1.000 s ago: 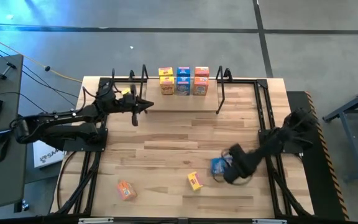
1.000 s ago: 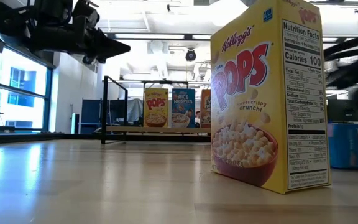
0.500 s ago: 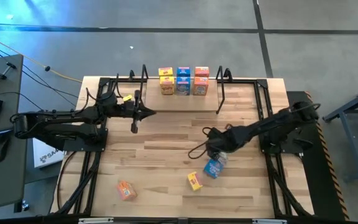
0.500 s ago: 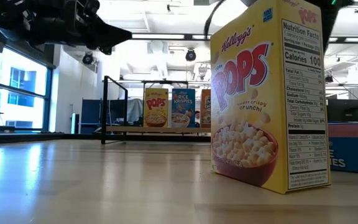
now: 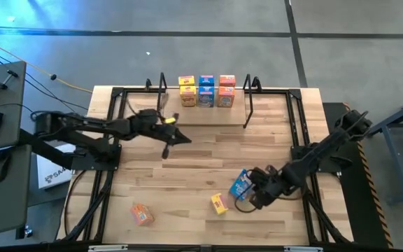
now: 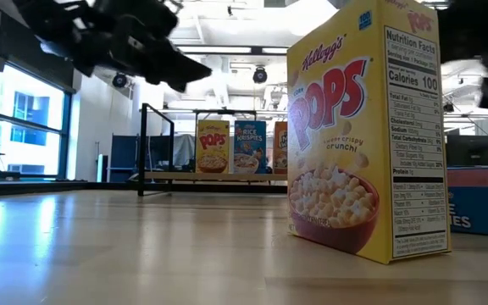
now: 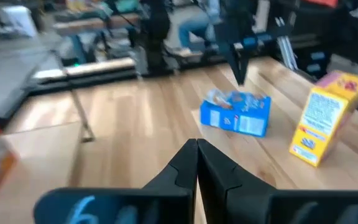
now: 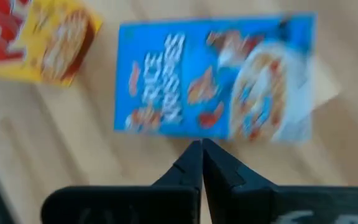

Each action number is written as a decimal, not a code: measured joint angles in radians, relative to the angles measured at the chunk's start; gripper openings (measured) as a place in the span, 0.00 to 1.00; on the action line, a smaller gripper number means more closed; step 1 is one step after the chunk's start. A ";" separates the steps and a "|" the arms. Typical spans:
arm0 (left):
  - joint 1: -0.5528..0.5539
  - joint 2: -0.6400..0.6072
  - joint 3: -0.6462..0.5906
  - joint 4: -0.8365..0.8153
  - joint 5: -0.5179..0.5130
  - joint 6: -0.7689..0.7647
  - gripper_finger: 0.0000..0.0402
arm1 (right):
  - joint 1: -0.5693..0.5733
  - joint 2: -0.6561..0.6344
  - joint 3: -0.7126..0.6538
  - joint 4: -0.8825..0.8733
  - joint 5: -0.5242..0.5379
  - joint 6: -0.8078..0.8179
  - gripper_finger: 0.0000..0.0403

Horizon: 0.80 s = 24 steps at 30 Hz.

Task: Stack cereal on shelf
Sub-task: Put the blue cereal box on the shelf aligned with the other blue cereal box

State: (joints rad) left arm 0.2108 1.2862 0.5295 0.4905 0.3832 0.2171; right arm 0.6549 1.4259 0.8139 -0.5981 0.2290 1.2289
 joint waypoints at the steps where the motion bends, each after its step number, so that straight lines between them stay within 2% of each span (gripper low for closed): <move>1: -0.012 0.030 0.014 -0.001 0.000 0.007 0.00 | 0.011 0.001 -0.011 0.009 -0.004 0.021 0.00; 5: -0.053 0.133 0.063 -0.010 0.000 0.012 0.00 | 0.027 0.001 -0.075 0.080 -0.001 0.054 0.00; 9: -0.085 0.197 0.088 -0.018 0.000 0.010 0.00 | -0.009 0.002 -0.131 0.114 0.043 0.044 0.00; 16: -0.097 0.261 0.098 -0.012 -0.004 0.008 0.00 | -0.143 0.002 -0.157 0.173 0.171 -0.131 0.00; 21: -0.115 0.331 0.098 0.019 -0.007 -0.007 0.00 | -0.211 -0.013 -0.114 0.127 0.109 -0.296 0.00; 24: -0.142 0.362 0.097 0.054 -0.007 -0.014 0.00 | -0.205 -0.019 -0.097 0.097 -0.025 -0.316 0.00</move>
State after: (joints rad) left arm 0.0687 1.6477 0.6270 0.5447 0.3763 0.2031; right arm 0.4503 1.4071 0.7170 -0.5007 0.2035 0.9131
